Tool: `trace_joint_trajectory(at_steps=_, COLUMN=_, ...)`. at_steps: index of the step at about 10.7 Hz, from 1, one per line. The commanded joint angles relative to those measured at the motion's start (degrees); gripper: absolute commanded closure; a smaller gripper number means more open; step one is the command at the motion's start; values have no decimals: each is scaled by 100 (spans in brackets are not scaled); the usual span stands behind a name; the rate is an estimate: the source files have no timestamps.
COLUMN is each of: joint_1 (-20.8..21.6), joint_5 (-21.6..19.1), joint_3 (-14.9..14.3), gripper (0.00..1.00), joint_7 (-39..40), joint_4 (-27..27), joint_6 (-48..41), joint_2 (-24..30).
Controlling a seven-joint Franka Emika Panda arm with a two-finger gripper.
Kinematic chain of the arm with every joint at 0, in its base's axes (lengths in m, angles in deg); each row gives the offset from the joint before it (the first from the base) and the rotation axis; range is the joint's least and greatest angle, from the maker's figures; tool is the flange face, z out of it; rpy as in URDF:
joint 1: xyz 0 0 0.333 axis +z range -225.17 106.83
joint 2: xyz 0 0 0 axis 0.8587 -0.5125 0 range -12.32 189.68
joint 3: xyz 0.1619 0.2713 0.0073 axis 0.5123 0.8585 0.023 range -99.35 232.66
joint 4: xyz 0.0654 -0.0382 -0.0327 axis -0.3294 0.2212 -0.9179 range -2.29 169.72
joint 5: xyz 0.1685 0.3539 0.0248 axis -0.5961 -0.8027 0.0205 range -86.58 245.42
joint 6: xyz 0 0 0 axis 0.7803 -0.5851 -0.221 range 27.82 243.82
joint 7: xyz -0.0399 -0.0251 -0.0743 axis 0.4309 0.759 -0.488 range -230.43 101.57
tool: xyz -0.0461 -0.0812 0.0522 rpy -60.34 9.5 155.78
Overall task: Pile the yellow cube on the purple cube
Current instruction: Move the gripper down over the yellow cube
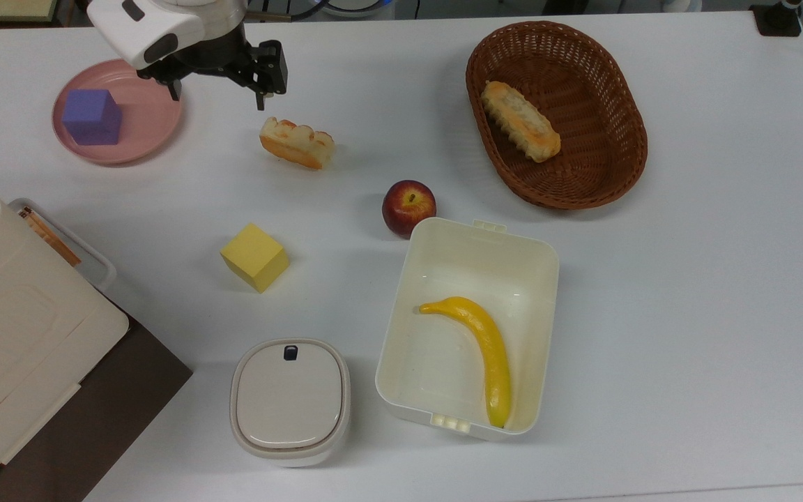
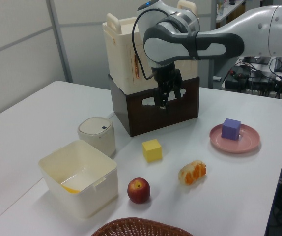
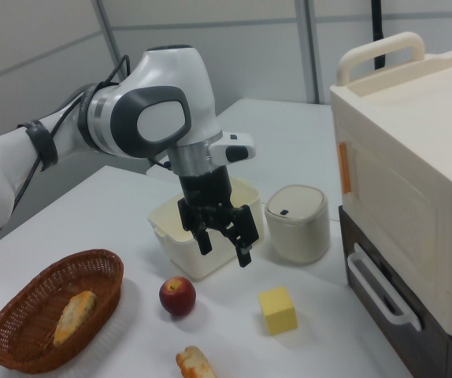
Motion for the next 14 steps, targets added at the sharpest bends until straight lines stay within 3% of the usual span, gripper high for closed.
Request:
trace_joint_trajectory(at_steps=1, joint_1=-38, joint_5=-125, joint_3=-11, gripper=0, joint_7=260, joint_4=200, joint_6=165, joint_2=26)
trace_joint_trajectory(at_steps=4, joint_1=-56, joint_5=-99, joint_3=-73, gripper=0, joint_7=562, joint_4=191, joint_6=287, joint_2=-176)
trace_joint_trajectory(at_steps=14, joint_1=-65, joint_5=226, joint_3=-29, gripper=0, joint_7=2618, joint_4=226, joint_6=1737, joint_2=-1389)
